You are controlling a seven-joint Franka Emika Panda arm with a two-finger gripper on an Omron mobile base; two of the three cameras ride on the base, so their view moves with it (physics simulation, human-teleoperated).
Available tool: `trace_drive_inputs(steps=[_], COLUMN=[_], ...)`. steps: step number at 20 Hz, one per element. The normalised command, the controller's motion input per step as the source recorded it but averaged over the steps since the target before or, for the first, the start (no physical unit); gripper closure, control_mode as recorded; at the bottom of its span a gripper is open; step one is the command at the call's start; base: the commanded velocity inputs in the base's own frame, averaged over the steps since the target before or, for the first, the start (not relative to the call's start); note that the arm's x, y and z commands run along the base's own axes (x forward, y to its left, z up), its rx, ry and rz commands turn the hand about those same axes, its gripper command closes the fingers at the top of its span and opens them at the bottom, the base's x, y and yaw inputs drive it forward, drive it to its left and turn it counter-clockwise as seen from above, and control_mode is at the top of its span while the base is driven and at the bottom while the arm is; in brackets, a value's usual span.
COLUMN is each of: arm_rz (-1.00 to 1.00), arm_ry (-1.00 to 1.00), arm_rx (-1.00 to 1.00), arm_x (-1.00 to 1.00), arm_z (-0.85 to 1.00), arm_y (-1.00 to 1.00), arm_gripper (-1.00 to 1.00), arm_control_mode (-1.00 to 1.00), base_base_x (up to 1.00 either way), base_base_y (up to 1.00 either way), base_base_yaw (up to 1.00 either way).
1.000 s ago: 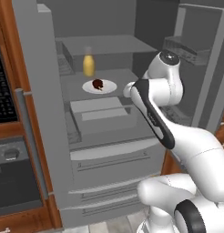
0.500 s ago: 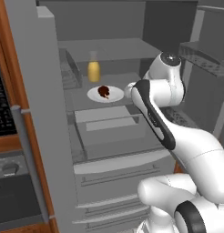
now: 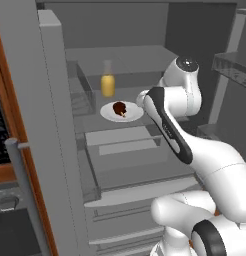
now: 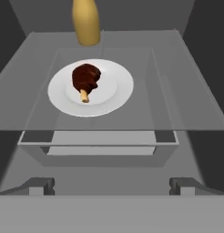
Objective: Retrieve the steak from the fridge and place it on the saucepan with marinade on the stove.
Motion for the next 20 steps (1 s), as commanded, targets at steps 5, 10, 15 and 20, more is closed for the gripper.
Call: trace_drive_inputs(steps=[5,10,15,20], arm_rz=[0.00,0.00,0.00,0.00], arm_ry=[0.00,0.00,0.00,0.00], arm_rx=[0.00,0.00,0.00,0.00], arm_x=[0.00,0.00,0.00,0.00], arm_z=[0.00,0.00,0.00,0.00], arm_y=[0.00,0.00,0.00,0.00], arm_gripper=[-1.00,-1.00,-1.00,-1.00], arm_control_mode=[1.00,1.00,1.00,1.00], base_base_x=[0.53,0.14,0.01,0.06], base_base_y=[0.01,0.16,0.29,0.28], base_base_yaw=[0.03,0.04,0.06,0.01])
